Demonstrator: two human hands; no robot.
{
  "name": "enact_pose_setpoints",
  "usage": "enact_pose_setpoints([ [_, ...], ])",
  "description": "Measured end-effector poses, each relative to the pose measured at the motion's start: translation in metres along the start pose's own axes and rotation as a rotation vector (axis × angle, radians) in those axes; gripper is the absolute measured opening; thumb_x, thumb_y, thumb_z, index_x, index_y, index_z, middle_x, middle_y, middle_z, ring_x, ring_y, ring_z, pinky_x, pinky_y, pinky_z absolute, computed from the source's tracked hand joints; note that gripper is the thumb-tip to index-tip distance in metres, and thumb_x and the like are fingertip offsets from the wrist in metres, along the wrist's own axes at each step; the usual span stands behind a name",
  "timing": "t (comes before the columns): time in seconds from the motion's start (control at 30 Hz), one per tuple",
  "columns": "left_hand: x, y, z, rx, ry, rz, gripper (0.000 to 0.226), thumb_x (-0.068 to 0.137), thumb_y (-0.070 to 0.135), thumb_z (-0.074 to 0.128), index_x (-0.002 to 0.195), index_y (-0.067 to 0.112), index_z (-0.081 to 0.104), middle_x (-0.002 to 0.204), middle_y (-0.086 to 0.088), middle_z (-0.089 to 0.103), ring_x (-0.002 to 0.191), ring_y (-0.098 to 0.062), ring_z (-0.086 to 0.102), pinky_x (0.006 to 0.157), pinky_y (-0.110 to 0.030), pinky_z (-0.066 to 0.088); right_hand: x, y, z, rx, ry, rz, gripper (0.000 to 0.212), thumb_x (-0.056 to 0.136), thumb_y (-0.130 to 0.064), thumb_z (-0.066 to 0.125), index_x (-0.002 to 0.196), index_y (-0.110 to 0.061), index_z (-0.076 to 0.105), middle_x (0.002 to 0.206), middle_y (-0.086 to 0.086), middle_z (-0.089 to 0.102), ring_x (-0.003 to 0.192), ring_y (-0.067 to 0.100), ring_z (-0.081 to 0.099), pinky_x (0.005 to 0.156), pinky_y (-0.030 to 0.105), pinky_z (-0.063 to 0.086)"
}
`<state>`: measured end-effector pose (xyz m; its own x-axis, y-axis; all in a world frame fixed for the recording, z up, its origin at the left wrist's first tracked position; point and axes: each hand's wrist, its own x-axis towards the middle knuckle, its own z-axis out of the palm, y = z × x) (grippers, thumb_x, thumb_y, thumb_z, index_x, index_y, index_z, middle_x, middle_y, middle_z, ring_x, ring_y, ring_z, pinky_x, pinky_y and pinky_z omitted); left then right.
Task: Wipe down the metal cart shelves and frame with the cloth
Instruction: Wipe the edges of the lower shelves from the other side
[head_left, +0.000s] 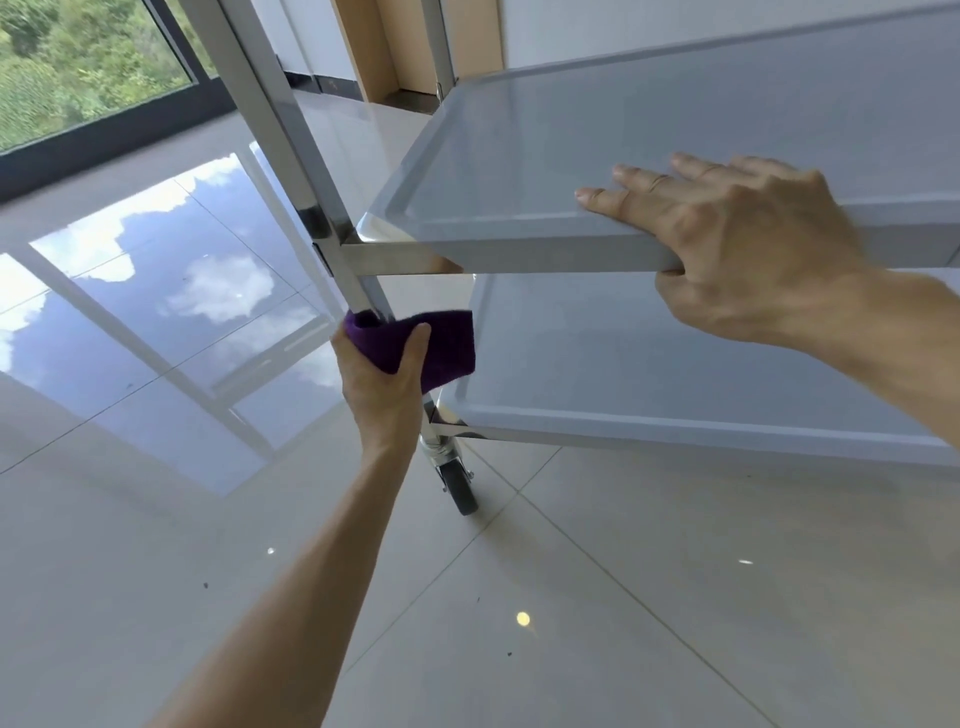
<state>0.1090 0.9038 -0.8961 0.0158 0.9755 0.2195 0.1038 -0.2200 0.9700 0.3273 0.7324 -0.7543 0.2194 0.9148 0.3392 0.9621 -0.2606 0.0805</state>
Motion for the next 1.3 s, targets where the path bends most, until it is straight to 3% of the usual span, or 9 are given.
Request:
enact_pose_setpoints([
  [0.07,-0.013,-0.023,-0.004,0.047,-0.053,-0.117,0.051,0.083,0.031,0.077,0.124,0.026,0.048,0.116,-0.001,0.059,0.106,-0.019,0.060,0.088,-0.043,0.058,-0.001,0.000,-0.001,0.004,-0.001,0.003,0.077,0.086,-0.016,0.055,0.150,-0.048,0.027,0.158,-0.011,0.034,0.142,0.026,0.041,0.107,0.047,0.037],
  [0.2,-0.055,-0.045,-0.007,-0.039,0.022,-0.108,0.048,0.089,0.023,0.071,0.128,0.033,0.047,0.125,0.002,0.057,0.112,-0.015,0.059,0.073,-0.015,0.055,-0.005,0.000,-0.003,-0.005,-0.004,-0.004,0.077,0.089,-0.017,0.053,0.151,-0.049,0.023,0.160,-0.012,0.031,0.144,0.025,0.038,0.109,0.045,0.035],
  [0.27,-0.079,-0.045,-0.003,-0.072,0.029,-0.063,0.049,0.089,0.023,0.071,0.131,0.035,0.048,0.126,0.010,0.053,0.113,-0.011,0.057,0.075,-0.018,0.055,-0.006,0.001,-0.003,-0.006,-0.005,-0.004,0.076,0.090,-0.018,0.053,0.151,-0.049,0.022,0.160,-0.012,0.030,0.145,0.025,0.037,0.110,0.045,0.033],
  [0.43,-0.091,-0.035,0.007,0.224,-0.506,0.303,0.060,0.086,0.024,0.074,0.137,0.036,0.045,0.130,0.019,0.049,0.119,-0.002,0.052,0.091,-0.011,0.046,-0.008,0.002,-0.003,-0.004,0.003,-0.006,0.074,0.091,-0.021,0.053,0.151,-0.050,0.022,0.160,-0.012,0.030,0.145,0.025,0.036,0.111,0.047,0.032],
  [0.6,-0.039,-0.045,-0.010,0.698,-0.775,0.710,0.069,0.088,0.029,0.072,0.147,0.017,0.038,0.141,0.001,0.046,0.126,-0.020,0.046,0.108,-0.034,0.041,-0.007,-0.001,-0.002,0.009,0.005,0.006,0.074,0.090,-0.017,0.051,0.150,-0.050,0.025,0.159,-0.013,0.032,0.144,0.024,0.037,0.110,0.044,0.032],
  [0.77,-0.019,-0.065,-0.006,1.040,-0.857,0.658,0.095,0.070,0.017,0.088,0.147,0.000,0.036,0.146,-0.014,0.045,0.135,-0.034,0.042,0.115,-0.043,0.032,-0.007,-0.001,-0.002,0.000,0.019,-0.001,0.075,0.090,-0.014,0.049,0.150,-0.050,0.024,0.159,-0.015,0.031,0.144,0.023,0.038,0.109,0.043,0.034],
  [0.9,-0.031,-0.066,0.022,1.071,-0.764,0.698,0.087,0.065,0.014,0.091,0.137,-0.007,0.047,0.138,-0.021,0.052,0.132,-0.039,0.046,0.116,-0.047,0.031,-0.005,0.000,0.000,-0.009,0.013,-0.005,0.076,0.091,-0.011,0.047,0.151,-0.050,0.021,0.160,-0.015,0.028,0.145,0.023,0.035,0.108,0.043,0.035],
  [1.13,-0.106,-0.042,0.100,0.834,-0.871,0.853,0.064,0.073,0.009,0.074,0.130,-0.008,0.052,0.130,-0.024,0.056,0.126,-0.040,0.050,0.115,-0.042,0.025,-0.007,0.000,0.000,-0.016,0.023,-0.021,0.077,0.093,-0.013,0.049,0.152,-0.050,0.018,0.161,-0.014,0.027,0.147,0.024,0.033,0.110,0.043,0.034],
  [1.3,-0.148,-0.030,0.151,0.836,-0.909,0.934,0.071,0.082,0.025,0.073,0.141,0.002,0.040,0.142,-0.012,0.044,0.137,-0.030,0.036,0.119,-0.035,0.014,-0.008,0.002,0.001,-0.039,0.033,-0.024,0.075,0.093,-0.015,0.050,0.152,-0.049,0.019,0.161,-0.013,0.028,0.146,0.025,0.035,0.108,0.044,0.036],
])
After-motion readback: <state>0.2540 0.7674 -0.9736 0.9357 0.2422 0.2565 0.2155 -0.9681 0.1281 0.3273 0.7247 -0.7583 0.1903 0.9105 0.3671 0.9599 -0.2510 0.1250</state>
